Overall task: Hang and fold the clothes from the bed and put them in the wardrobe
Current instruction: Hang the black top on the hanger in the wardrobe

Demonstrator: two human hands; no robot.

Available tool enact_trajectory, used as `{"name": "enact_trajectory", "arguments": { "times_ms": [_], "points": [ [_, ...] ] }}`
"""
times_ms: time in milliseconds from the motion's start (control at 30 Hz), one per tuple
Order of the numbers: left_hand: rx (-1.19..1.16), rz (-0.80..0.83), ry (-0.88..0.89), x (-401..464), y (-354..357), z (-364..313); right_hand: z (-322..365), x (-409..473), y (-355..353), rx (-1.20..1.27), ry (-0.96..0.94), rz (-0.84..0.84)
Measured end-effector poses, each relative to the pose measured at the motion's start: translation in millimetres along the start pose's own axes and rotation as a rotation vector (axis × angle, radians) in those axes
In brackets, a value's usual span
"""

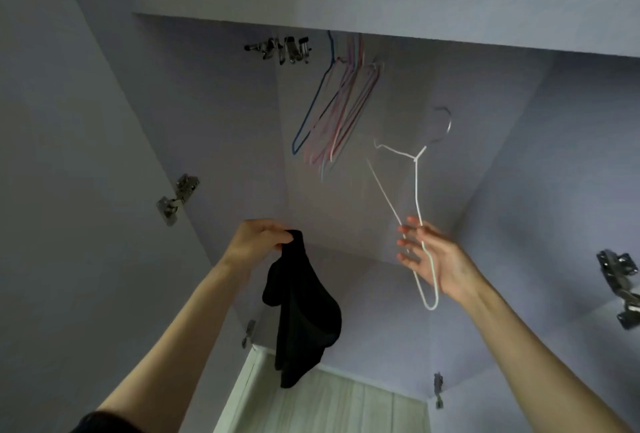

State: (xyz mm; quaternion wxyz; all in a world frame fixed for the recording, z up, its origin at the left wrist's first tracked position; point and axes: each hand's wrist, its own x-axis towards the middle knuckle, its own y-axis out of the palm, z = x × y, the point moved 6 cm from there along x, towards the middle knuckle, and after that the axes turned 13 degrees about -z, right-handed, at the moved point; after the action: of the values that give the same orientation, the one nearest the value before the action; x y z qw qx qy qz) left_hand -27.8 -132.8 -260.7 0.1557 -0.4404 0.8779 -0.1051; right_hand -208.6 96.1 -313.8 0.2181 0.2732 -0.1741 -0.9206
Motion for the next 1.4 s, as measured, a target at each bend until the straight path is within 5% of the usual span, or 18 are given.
{"name": "enact_trajectory", "arguments": {
  "times_ms": [133,400,733,1000,1167,1400],
  "points": [
    [0.053,0.047,-0.029,-13,6,12,1,-8,0,-0.241,-0.002,0.047],
    [0.041,0.051,-0.068,-30,-4,17,-32,2,-6,-0.572,-0.021,-0.421],
    [-0.076,0.025,-0.357,-36,-21,46,-11,-30,-5,0.145,-0.012,-0.180],
    [-0.074,0.086,-0.331,-49,-21,28,6,-56,55,0.491,-0.048,0.192],
    [-0.080,0.144,-0.274,-52,-29,16,0,-60,88,0.443,-0.050,0.278],
    [-0.361,0.066,-0.206,-39,-71,-5,-59,-50,88,-0.117,-0.018,0.309]
  ]
}}
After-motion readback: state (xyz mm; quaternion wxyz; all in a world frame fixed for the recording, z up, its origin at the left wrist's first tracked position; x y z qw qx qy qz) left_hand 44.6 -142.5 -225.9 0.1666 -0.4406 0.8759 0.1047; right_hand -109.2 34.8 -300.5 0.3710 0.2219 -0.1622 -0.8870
